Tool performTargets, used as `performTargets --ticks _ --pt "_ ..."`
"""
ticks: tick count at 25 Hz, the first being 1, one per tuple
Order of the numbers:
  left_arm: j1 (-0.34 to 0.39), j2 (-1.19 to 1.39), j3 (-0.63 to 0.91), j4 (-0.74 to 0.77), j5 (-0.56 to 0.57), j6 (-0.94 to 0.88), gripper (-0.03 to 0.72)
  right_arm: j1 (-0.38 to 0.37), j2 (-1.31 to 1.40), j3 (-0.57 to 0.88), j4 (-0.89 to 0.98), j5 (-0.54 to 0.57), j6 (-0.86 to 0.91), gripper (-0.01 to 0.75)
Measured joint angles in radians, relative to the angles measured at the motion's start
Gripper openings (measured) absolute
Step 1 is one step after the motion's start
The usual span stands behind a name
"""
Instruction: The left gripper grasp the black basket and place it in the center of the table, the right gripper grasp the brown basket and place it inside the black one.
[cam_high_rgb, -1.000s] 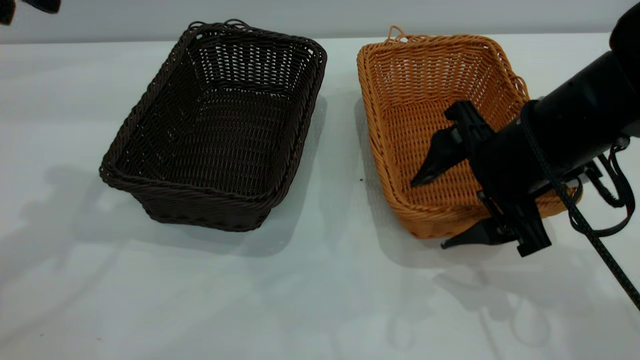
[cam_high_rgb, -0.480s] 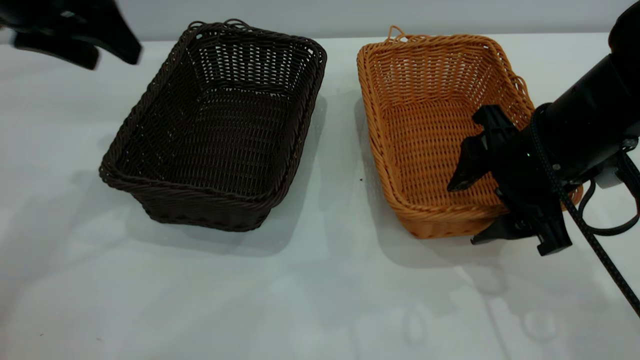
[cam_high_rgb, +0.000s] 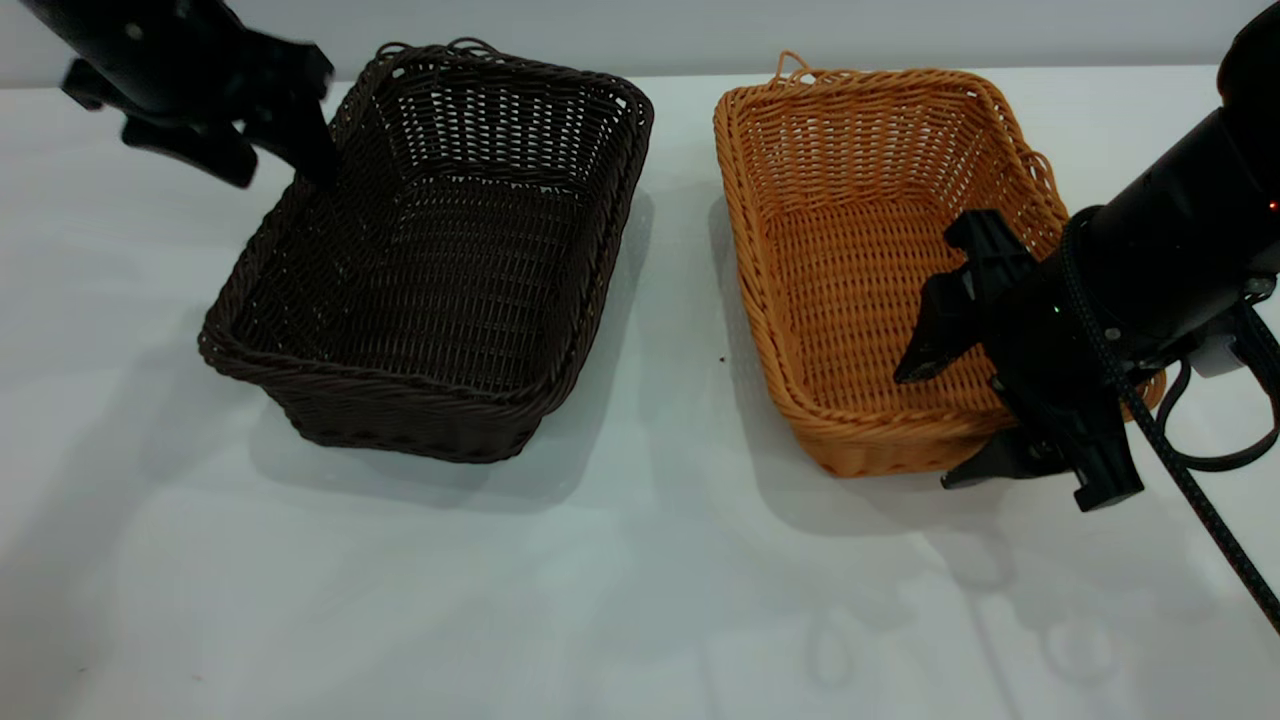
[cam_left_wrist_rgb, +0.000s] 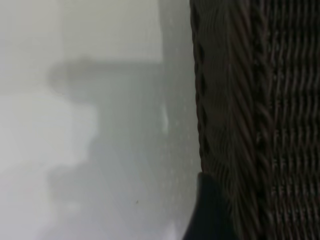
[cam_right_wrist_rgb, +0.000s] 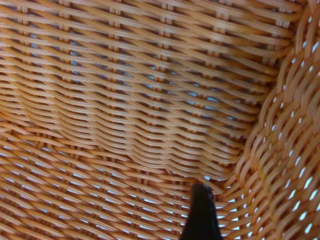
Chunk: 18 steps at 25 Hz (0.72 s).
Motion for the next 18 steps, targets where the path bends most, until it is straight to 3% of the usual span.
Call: performTargets --ticks 7,11,14,18 --pt "-0.014 0.113 -0.017 0.007 -0.064 -0.009 0.475 0.000 0.001 0.000 0.000 -0.013 0.000 0.479" --pt "-0.014 0.163 -0.017 0.001 -0.084 -0.010 0.456 0.000 0.014 0.000 0.000 -0.033 -0.001 0.395" --pt "-0.014 0.171 -0.019 -0.012 -0.084 -0.011 0.368 0.000 0.015 0.000 0.000 -0.037 -0.003 0.270" --pt "-0.015 0.172 -0.022 -0.016 -0.093 -0.015 0.191 0.000 0.018 -0.001 0.010 -0.042 -0.001 0.109"
